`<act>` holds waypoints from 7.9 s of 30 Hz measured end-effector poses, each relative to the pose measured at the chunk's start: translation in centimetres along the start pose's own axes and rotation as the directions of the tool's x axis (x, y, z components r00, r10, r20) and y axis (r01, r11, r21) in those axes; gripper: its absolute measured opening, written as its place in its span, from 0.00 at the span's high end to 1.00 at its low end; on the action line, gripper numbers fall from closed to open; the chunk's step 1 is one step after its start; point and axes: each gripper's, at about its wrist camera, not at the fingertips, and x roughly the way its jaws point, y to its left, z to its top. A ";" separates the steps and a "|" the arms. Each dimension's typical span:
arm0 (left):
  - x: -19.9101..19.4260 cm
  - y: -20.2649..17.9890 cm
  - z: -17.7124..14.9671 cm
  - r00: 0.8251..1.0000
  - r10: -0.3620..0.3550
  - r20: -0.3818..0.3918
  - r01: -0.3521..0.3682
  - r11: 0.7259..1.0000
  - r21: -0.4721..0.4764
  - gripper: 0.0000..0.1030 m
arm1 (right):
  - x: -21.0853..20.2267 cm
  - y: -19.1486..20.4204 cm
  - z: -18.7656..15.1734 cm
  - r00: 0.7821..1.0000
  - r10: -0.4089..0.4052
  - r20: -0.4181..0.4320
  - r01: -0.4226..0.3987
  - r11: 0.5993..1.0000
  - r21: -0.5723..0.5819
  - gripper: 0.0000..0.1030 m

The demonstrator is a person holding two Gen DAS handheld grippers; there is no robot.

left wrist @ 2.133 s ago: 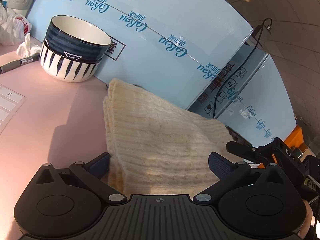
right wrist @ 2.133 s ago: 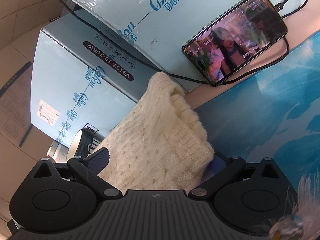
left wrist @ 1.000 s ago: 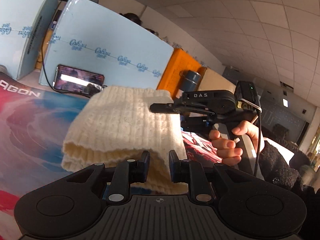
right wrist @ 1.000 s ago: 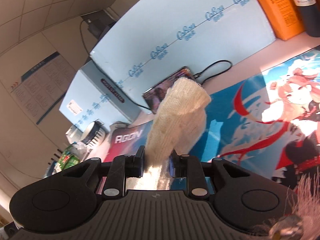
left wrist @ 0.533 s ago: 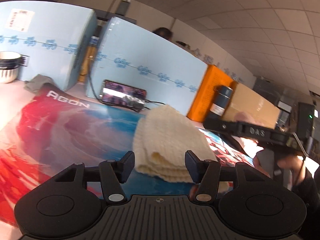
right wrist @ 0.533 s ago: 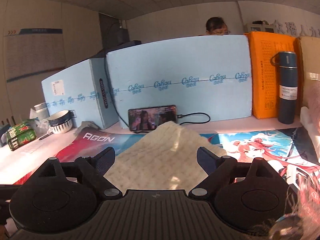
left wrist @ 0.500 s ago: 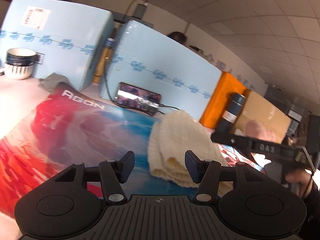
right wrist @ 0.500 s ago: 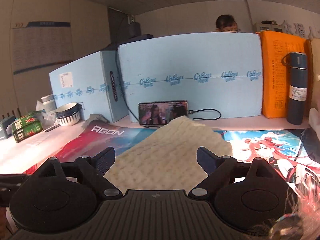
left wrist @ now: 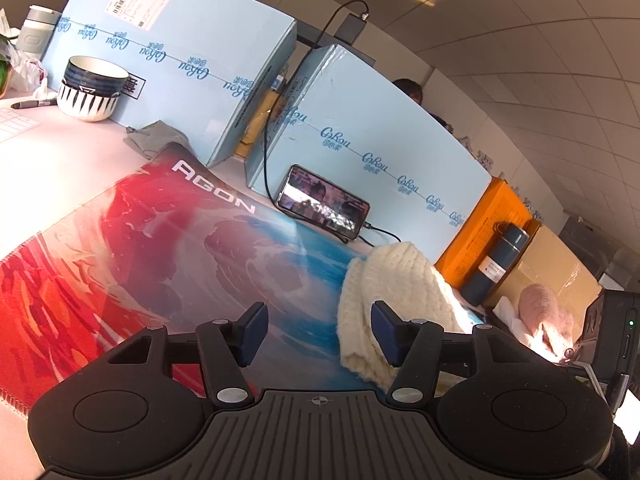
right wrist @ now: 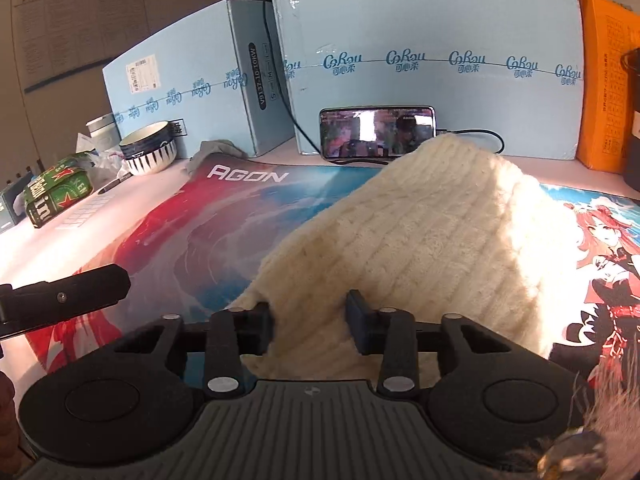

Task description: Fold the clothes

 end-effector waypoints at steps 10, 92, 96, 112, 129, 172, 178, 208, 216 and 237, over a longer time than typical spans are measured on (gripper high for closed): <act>7.7 -3.5 -0.8 0.982 -0.025 -0.189 0.043 0.995 0.092 0.55 | -6.9 -4.8 -0.2 0.958 0.076 0.275 -0.138 0.967 0.214 0.93; 13.7 -1.0 4.7 0.970 0.110 -0.215 0.010 0.871 0.491 0.14 | -1.1 -3.4 -0.7 0.993 -0.118 -0.016 0.116 0.990 -0.083 0.53; 13.9 -0.6 4.9 0.969 0.103 -0.226 0.017 0.881 0.473 0.14 | -3.4 -4.8 -0.8 0.987 -0.157 0.045 0.155 0.987 0.046 0.87; 14.2 -1.9 3.8 0.963 0.177 -0.205 -0.029 0.819 0.573 0.08 | -6.3 -7.8 2.2 0.891 -0.387 0.236 0.349 0.918 0.188 0.18; 14.3 -2.0 3.6 0.959 0.190 -0.209 -0.034 0.812 0.583 0.07 | 12.2 -2.2 7.6 0.972 -0.211 -0.101 0.193 0.968 -0.161 0.74; -3.4 -6.3 -2.6 0.927 -0.265 -0.267 0.361 0.433 0.826 0.01 | -11.5 -4.4 -5.5 0.970 0.243 0.029 -0.219 0.915 -0.338 0.00; -3.0 -6.9 -5.7 0.944 -0.168 -0.283 0.328 0.403 0.855 0.01 | -9.0 -1.8 -6.2 0.990 0.143 -0.014 -0.134 0.884 -0.449 0.00; -6.5 -5.2 -4.4 0.901 -0.298 -0.314 0.426 0.480 0.767 0.86 | -15.1 -3.9 -6.6 0.955 0.248 0.163 -0.189 0.932 -0.309 0.90; -1.1 -3.9 -1.2 0.964 -0.259 -0.062 0.245 0.772 0.586 0.86 | -13.0 -5.1 -3.6 0.943 0.051 0.329 -0.005 0.990 -0.140 0.89; 6.7 -3.9 3.7 0.998 -0.053 -0.020 0.054 0.811 0.582 0.90 | -12.7 -10.6 -3.3 0.922 -0.136 0.364 0.090 0.986 0.140 0.60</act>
